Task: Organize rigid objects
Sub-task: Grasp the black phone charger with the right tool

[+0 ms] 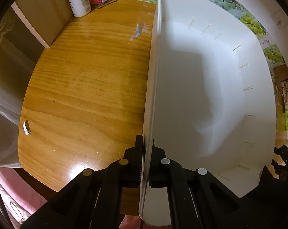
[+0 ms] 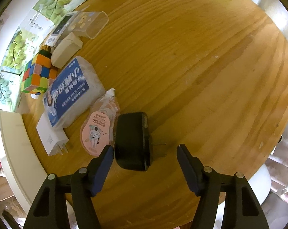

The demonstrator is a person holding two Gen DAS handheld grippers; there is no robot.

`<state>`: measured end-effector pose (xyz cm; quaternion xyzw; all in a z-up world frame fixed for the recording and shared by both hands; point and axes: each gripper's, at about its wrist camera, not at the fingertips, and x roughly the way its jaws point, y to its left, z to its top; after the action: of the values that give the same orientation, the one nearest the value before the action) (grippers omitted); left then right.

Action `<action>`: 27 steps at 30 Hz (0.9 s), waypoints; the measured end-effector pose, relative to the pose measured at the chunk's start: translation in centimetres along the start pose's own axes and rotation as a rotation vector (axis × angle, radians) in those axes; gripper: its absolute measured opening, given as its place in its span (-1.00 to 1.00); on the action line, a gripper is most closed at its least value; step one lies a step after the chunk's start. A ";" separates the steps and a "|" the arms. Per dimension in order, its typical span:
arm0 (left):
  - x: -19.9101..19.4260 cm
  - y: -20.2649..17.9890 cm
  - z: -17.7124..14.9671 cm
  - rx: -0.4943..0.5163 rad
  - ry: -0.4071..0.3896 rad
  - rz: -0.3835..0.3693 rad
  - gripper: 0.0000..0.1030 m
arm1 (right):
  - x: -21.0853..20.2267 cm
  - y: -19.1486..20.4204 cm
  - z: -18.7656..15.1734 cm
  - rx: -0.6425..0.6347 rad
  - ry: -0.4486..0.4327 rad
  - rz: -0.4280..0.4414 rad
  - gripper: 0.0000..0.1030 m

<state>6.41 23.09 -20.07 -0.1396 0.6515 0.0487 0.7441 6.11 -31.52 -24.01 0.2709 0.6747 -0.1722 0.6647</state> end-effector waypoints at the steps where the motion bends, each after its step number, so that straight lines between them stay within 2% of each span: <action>1: 0.1 -0.1 -0.1 -0.001 0.002 -0.001 -0.93 | 0.0 0.0 0.2 -0.003 -0.001 -0.002 0.34; 5: 0.1 0.0 -0.4 0.001 -0.005 -0.004 -0.93 | 0.1 0.7 0.6 -0.013 0.002 0.021 0.31; 7: 0.1 0.0 -0.7 0.007 -0.010 -0.002 -0.93 | -0.2 0.9 0.8 -0.039 0.000 0.037 0.08; 15: -0.3 -0.3 -2.0 0.023 -0.033 0.006 -0.93 | 0.1 2.4 1.1 -0.093 -0.018 0.031 0.08; 22: -0.3 -0.5 -2.1 0.035 -0.045 0.010 -0.93 | -0.5 3.3 -2.0 -0.120 -0.028 0.034 0.07; 27: -0.3 -0.4 -2.0 0.038 -0.045 0.008 -0.93 | -0.9 4.1 -3.0 -0.152 -0.038 0.058 0.07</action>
<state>4.54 22.18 -19.94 -0.1215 0.6361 0.0425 0.7608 6.09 -26.62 -22.42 0.2360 0.6650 -0.1064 0.7006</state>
